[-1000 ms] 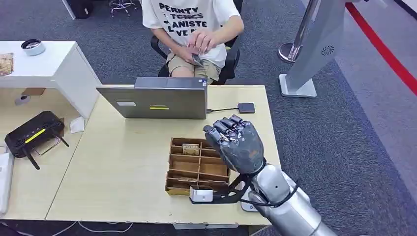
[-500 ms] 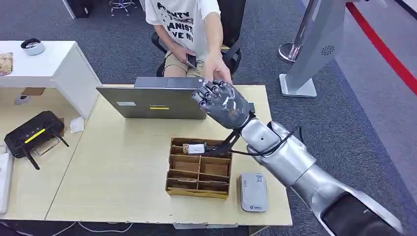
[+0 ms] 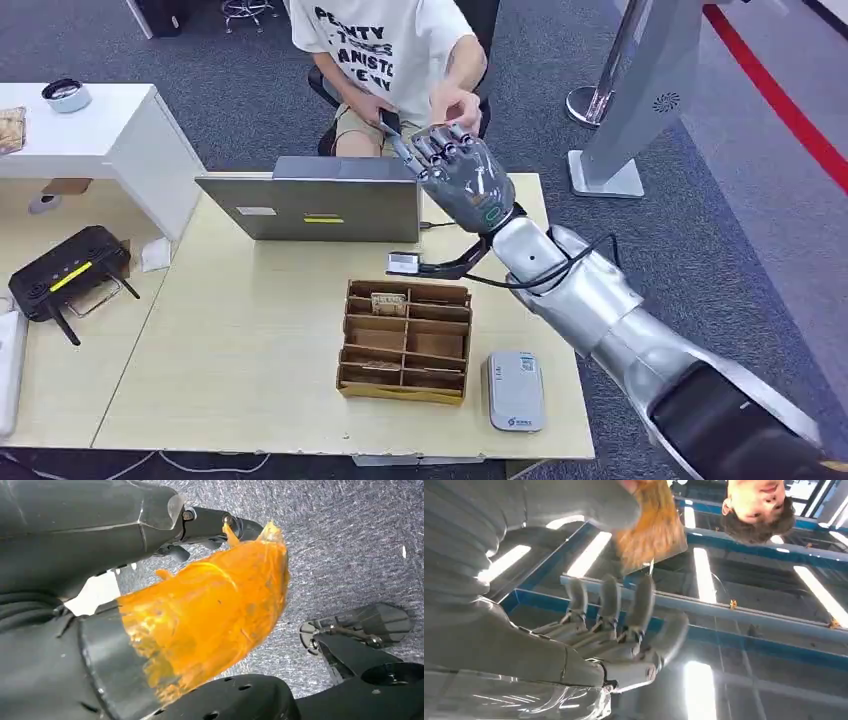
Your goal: Pass the card to the sensor for recognition and then transmit it.
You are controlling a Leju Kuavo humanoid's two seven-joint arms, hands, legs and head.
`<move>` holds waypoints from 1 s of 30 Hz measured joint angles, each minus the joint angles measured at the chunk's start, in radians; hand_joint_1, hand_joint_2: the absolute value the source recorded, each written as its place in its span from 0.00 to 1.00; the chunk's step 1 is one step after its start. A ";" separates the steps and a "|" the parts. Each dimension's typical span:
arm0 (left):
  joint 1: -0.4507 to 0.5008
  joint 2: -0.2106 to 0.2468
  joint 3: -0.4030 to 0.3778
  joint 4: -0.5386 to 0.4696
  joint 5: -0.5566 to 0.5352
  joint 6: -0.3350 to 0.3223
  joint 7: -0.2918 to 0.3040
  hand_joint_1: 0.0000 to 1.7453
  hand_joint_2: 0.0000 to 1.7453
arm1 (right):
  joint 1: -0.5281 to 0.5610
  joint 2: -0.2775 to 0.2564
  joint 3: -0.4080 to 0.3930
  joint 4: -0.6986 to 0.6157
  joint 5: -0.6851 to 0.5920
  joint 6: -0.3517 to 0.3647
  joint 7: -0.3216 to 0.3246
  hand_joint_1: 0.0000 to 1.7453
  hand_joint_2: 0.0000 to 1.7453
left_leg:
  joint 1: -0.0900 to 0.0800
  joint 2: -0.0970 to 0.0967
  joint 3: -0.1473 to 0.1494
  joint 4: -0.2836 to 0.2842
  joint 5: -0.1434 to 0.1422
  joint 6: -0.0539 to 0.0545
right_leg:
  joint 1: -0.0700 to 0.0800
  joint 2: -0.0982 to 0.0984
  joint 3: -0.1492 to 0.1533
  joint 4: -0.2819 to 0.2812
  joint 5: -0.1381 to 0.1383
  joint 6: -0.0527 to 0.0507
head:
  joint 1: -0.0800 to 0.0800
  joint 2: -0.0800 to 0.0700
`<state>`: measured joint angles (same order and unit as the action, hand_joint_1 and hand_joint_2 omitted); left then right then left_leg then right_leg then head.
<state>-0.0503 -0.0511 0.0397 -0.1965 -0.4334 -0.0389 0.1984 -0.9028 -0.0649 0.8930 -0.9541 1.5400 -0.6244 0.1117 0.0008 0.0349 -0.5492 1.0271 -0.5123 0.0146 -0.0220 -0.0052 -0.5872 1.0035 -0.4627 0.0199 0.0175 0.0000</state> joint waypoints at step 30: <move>0.017 -0.026 0.117 0.000 0.086 0.045 0.034 0.00 0.00 | 0.719 0.055 -0.124 -0.742 -0.262 -0.023 -0.234 1.00 1.00 | 0.000 -0.002 -0.002 0.000 -0.001 0.000 | 0.000 -0.002 -0.001 0.000 -0.003 0.001 | 0.000 0.000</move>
<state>-0.0329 -0.0774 0.1568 -0.1965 -0.3475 0.0065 0.2319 -0.1834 -0.0099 0.7690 -1.6960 1.2776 -0.6474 -0.1225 0.0011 0.0325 -0.5509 1.0266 -0.5138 0.0144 -0.0222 -0.0070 -0.5882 1.0030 -0.4654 0.0205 0.0175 0.0000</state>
